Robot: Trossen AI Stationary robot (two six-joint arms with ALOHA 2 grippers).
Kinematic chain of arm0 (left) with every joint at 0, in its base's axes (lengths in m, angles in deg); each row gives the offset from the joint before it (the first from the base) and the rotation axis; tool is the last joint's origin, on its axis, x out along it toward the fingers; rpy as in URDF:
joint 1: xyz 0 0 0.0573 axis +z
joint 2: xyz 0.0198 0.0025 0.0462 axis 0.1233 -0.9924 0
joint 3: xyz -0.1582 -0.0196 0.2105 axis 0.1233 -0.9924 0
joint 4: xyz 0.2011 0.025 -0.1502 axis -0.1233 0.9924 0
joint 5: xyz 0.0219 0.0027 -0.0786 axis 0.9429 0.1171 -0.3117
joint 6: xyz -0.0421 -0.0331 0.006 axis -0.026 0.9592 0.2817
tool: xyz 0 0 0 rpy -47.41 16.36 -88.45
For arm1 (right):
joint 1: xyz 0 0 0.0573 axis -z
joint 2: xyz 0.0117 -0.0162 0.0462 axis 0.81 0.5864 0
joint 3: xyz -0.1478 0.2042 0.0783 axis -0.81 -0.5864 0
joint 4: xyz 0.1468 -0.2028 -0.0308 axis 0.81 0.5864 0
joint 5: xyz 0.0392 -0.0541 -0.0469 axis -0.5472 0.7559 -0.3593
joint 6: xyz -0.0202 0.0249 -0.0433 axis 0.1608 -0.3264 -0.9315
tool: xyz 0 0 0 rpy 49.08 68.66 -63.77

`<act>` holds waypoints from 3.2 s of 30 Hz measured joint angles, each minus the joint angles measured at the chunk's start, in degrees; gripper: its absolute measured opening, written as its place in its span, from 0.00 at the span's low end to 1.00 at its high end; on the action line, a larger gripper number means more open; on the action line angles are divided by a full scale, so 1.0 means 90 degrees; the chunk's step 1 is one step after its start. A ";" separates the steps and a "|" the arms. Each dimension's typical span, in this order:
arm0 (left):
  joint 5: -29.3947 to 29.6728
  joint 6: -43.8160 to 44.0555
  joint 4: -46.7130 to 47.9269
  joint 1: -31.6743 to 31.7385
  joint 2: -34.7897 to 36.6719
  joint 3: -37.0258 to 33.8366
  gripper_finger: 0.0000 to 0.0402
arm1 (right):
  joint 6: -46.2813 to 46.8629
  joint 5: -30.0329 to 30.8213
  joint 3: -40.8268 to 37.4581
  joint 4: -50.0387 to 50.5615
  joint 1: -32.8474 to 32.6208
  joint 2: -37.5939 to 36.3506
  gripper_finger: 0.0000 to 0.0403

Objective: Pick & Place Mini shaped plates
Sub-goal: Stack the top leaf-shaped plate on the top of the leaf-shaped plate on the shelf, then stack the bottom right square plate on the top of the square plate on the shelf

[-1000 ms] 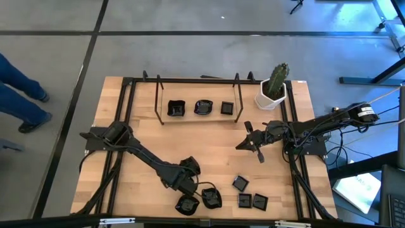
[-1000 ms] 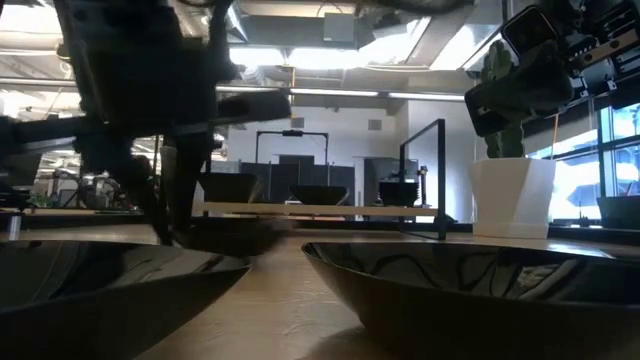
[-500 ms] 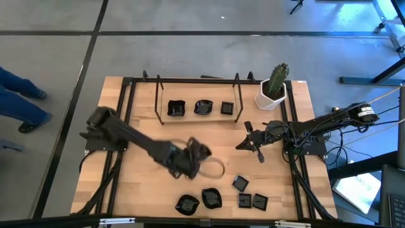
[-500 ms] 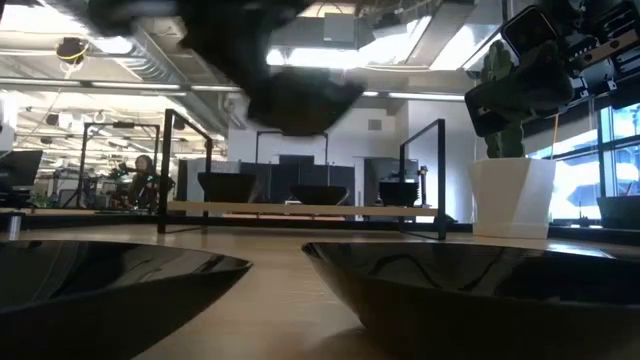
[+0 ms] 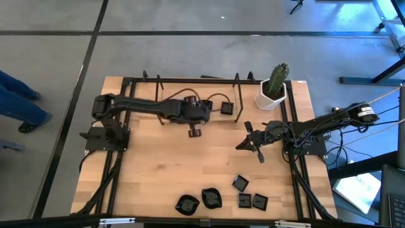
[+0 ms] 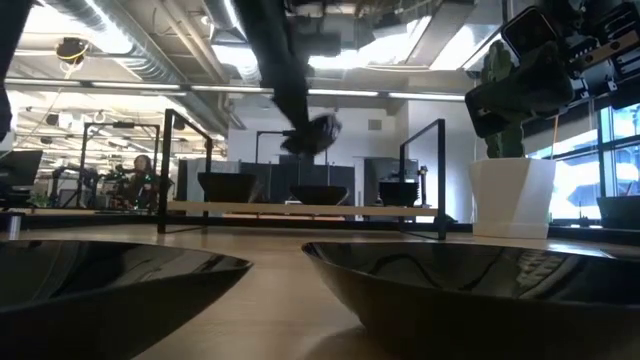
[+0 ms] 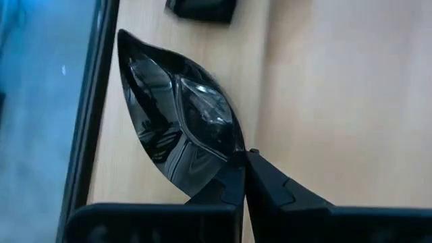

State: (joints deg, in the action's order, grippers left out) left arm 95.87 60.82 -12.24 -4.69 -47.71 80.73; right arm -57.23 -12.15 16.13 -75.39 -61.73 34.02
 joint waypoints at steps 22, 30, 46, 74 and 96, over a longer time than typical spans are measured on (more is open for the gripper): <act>0.0469 -0.0439 0.1252 0.0417 -0.2179 0.1762 0.01 | -0.0103 -0.0228 -0.0001 0.0150 -0.0001 0.0000 0.04; 0.0531 -0.0493 0.1258 0.0415 -0.2191 0.1791 0.09 | -0.0146 -0.0230 -0.0001 0.0150 -0.0001 0.0000 0.04; 0.1188 -0.1238 0.1059 -0.0096 -0.2120 0.2562 0.41 | -0.0144 -0.0236 -0.0001 0.0150 -0.0001 0.0000 0.04; -0.0322 -0.0439 0.0285 0.0709 -0.2183 0.2128 0.01 | -0.0282 -0.0231 -0.0001 0.0153 -0.0307 0.0000 0.04; -0.1167 -0.0957 0.0069 -0.0287 -0.0547 0.2045 0.01 | -0.0278 -0.0226 -0.0001 0.0260 -0.0304 0.0000 0.04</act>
State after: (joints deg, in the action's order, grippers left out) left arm 85.36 52.21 -11.62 -7.27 -52.63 99.14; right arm -59.73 -14.18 16.13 -73.05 -64.47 34.02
